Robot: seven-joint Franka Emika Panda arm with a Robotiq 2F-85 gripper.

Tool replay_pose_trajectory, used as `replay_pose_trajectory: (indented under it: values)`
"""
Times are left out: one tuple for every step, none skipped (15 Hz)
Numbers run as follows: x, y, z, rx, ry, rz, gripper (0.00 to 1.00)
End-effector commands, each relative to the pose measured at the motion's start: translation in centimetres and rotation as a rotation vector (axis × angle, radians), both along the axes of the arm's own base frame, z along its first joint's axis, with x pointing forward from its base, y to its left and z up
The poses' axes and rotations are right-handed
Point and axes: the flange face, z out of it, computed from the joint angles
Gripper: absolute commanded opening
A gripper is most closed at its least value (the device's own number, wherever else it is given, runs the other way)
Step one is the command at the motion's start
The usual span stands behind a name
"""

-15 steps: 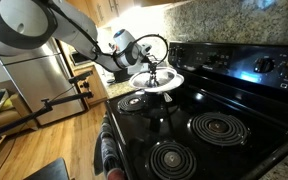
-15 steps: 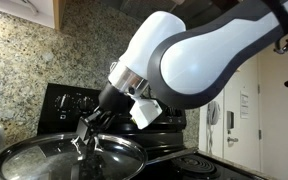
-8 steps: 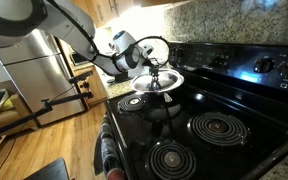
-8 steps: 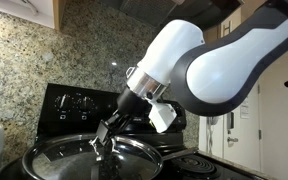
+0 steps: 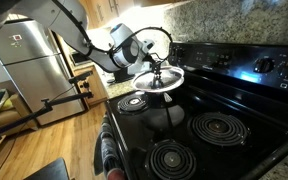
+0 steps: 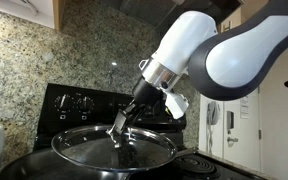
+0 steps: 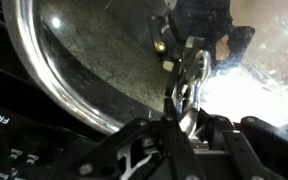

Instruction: Uncover the pan and put the lid on the counter to the right

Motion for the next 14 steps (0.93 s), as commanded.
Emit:
replay_pose_trajectory:
  values:
    - [-1.7, -1.4, 2.7, 0.019, -0.036, -0.024, 0.04]
    - [-1.8, -1.8, 2.8, 0.018, -0.039, -0.031, 0.04]
    - [-2.1, -2.3, 2.8, 0.015, -0.041, -0.040, 0.04]
    - [-2.3, -2.8, 2.9, 0.015, -0.046, -0.036, 0.04]
    - [-2.5, -3.3, 2.9, 0.008, -0.048, -0.039, 0.04]
    - [-2.7, -3.9, 2.9, 0.003, -0.052, -0.042, 0.04]
    - [-2.9, -4.7, 2.9, 0.000, -0.054, -0.045, 0.04]
    - [-3.0, -5.5, 2.9, 0.000, -0.059, -0.054, 0.04]
    - [-3.1, -6.3, 2.8, 0.001, -0.061, -0.063, 0.04]
    - [-3.3, -7.0, 2.7, 0.004, -0.059, -0.066, 0.04]
    - [-3.3, -7.6, 2.5, 0.002, -0.063, -0.073, 0.04]
    - [-3.4, -7.8, 2.2, 0.007, -0.063, -0.061, 0.04]
    - [-3.4, -7.7, 1.8, 0.014, -0.069, -0.042, 0.04]
    - [-3.2, -7.7, 1.2, 0.014, -0.064, -0.037, 0.04]
